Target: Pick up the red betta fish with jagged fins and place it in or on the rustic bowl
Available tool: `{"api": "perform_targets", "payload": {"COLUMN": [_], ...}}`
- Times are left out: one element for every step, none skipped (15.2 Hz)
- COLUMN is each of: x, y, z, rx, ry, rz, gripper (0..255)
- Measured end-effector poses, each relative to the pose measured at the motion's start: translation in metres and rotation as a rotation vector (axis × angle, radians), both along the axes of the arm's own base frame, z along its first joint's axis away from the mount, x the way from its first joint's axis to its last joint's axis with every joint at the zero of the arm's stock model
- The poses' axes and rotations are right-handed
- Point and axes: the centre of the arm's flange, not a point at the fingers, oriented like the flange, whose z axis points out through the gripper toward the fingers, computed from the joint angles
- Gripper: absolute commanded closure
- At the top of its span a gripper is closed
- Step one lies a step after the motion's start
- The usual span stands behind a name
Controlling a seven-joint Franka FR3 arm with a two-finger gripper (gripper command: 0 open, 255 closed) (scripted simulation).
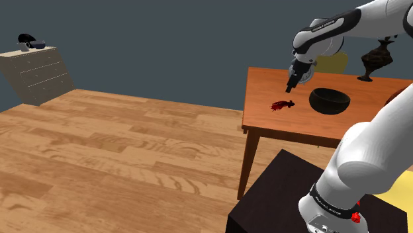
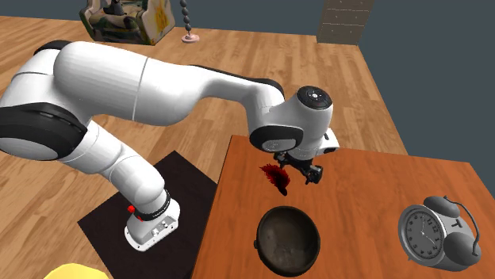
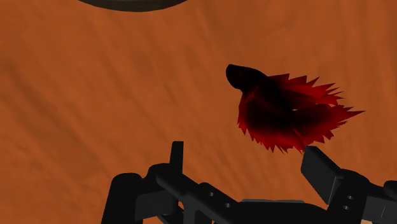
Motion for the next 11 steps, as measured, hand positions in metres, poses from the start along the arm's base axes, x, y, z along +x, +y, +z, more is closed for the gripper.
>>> {"api": "perform_targets", "payload": {"x": [0.001, 0.002, 0.003, 0.002, 0.003, 0.003, 0.004, 0.004, 0.004, 0.004, 0.004], "y": [-0.001, -0.002, -0.002, -0.002, -0.002, -0.002, -0.001, -0.002, -0.002, -0.002, -0.002], "z": [-0.006, -0.010, -0.016, -0.022, -0.027, -0.031, -0.033, -0.034, -0.035, -0.035, -0.035], "rx": [0.000, 0.000, 0.000, 0.000, 0.000, -0.001, -0.001, -0.001, -0.001, -0.001, -0.001], "ry": [0.000, 0.000, 0.000, 0.000, 0.000, 0.000, 0.000, 0.000, 0.000, 0.000, 0.000], "rz": [0.000, 0.001, 0.001, 0.001, 0.001, 0.001, 0.001, 0.001, 0.001, 0.001, 0.001], "gripper": [0, 0, 0, 0, 0, 0, 0, 0, 0, 0, 0]}}
